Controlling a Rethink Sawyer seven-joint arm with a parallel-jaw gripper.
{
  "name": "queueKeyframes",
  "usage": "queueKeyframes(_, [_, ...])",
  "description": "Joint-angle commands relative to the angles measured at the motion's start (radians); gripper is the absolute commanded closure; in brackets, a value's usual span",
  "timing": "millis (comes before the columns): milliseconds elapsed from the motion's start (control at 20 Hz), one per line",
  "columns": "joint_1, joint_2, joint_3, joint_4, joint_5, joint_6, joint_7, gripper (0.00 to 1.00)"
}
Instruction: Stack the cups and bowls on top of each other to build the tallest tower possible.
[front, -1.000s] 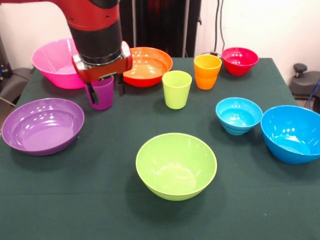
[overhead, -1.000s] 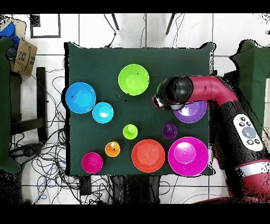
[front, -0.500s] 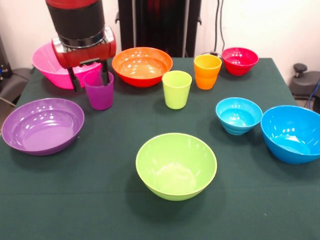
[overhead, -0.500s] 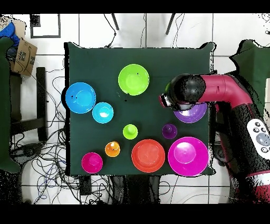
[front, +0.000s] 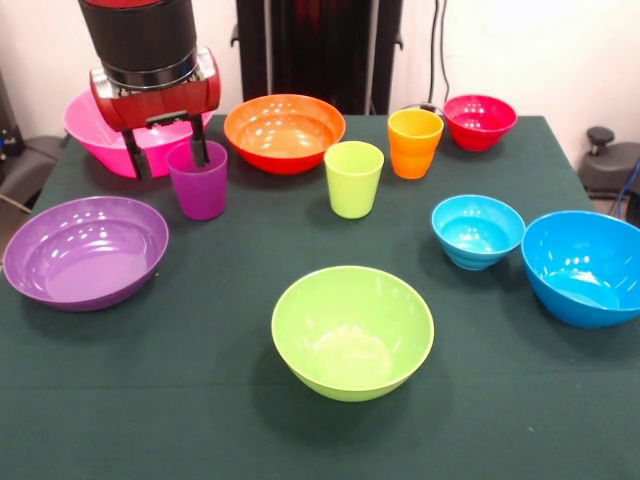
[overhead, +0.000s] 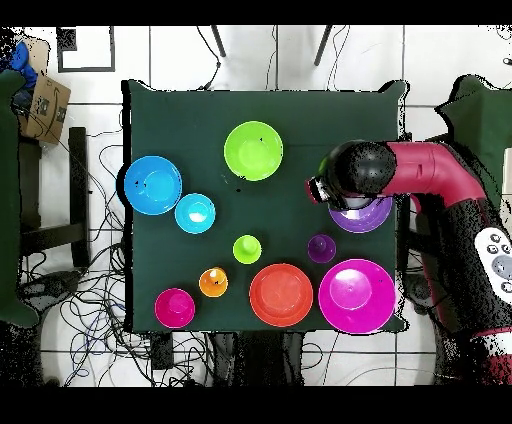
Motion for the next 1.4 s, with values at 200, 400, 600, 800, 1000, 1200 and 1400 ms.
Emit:
queueKeyframes(200, [0.014,0.079,0.021,-0.053,-0.057,0.062,-0.325,0.0])
queueKeyframes(400, [0.015,0.113,0.024,-0.101,-0.072,0.055,-0.352,0.0])
queueKeyframes(600, [0.024,0.171,0.023,-0.183,-0.089,0.072,-0.394,0.0])
queueKeyframes(800, [0.035,0.211,0.02,-0.246,-0.098,0.086,-0.418,0.0])
queueKeyframes(1000, [0.044,0.237,0.015,-0.288,-0.1,0.091,-0.43,0.0])
queueKeyframes(1200, [0.053,0.22,0.011,-0.26,-0.091,0.071,-0.41,0.0])
queueKeyframes(1400, [0.058,0.184,0.004,-0.21,-0.08,0.049,-0.375,0.0])
